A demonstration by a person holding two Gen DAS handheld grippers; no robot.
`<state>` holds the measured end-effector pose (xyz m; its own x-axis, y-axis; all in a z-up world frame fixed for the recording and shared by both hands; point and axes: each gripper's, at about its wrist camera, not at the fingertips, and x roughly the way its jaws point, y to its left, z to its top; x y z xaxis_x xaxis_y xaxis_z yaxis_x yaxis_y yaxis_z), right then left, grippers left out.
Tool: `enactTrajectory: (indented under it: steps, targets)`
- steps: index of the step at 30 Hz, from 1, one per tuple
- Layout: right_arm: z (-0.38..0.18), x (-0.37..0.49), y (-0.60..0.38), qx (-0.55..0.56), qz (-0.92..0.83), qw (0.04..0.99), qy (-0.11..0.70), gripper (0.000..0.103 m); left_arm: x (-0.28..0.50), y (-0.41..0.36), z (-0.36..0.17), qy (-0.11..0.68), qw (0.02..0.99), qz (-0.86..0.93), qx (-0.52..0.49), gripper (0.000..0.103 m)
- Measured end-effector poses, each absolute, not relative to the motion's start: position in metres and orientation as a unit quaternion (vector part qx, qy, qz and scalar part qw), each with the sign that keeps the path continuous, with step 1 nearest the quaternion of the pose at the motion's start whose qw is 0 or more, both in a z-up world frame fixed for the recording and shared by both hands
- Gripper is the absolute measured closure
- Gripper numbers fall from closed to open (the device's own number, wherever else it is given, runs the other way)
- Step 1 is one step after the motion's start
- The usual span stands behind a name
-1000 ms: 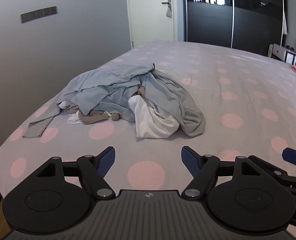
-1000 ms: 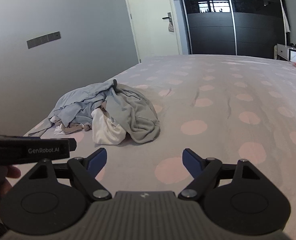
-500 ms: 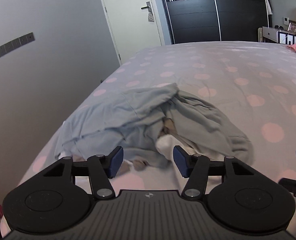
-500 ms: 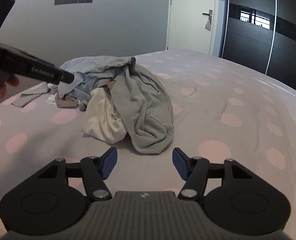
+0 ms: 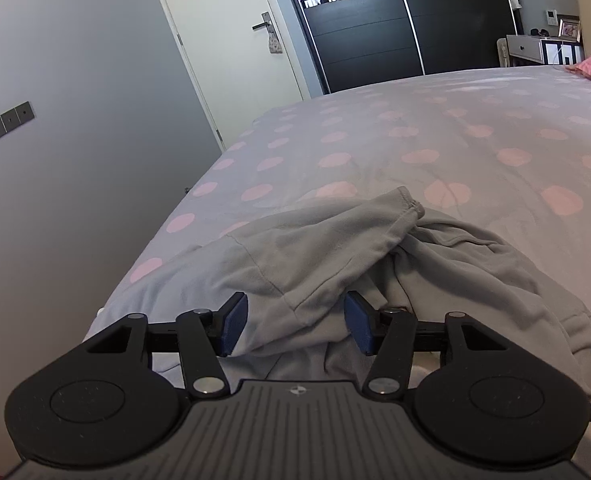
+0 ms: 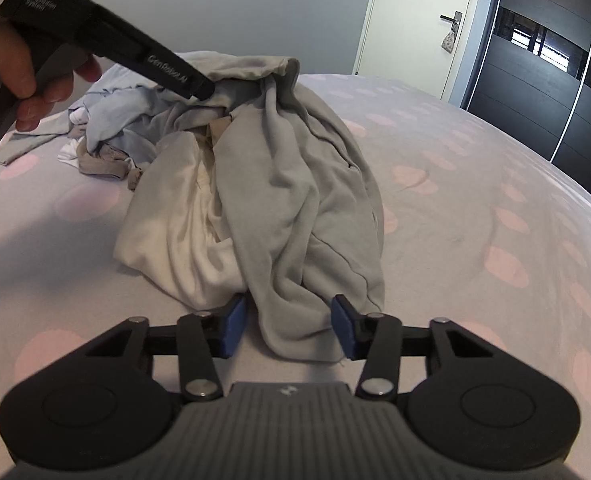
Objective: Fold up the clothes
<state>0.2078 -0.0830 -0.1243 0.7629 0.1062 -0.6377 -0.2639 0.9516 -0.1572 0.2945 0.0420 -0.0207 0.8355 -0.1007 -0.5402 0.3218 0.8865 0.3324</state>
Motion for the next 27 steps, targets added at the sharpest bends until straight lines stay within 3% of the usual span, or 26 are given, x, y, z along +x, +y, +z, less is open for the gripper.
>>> enactTrajectory:
  steps: [2,4,7,14,22,27]
  targets:
    - [-0.124,0.211,-0.083,-0.120,0.096,0.930,0.334,0.088,0.293,0.042,-0.012,0.261,0.936,-0.109,0.209,0.075]
    - [-0.121,0.210,-0.085,-0.120,0.092,0.930,0.336,0.098,0.292,0.042,-0.003,0.258,0.937,-0.105,0.209,0.084]
    - [-0.111,0.204,-0.089,-0.124,0.081,0.932,0.331,0.100,0.291,0.043,0.010,0.254,0.939,-0.100,0.208,0.096]
    - [-0.061,0.180,-0.120,-0.123,0.005,0.951,0.285,0.101,0.284,0.045,0.045,0.242,0.945,-0.088,0.202,0.100]
    - [0.024,0.124,-0.165,-0.121,-0.075,0.965,0.221,0.103,0.202,0.032,0.139,0.142,0.957,-0.121,0.223,0.103]
    - [0.066,0.064,-0.193,-0.120,-0.152,0.963,0.187,0.103,0.153,0.015,0.159,0.144,0.942,-0.169,0.252,0.103]
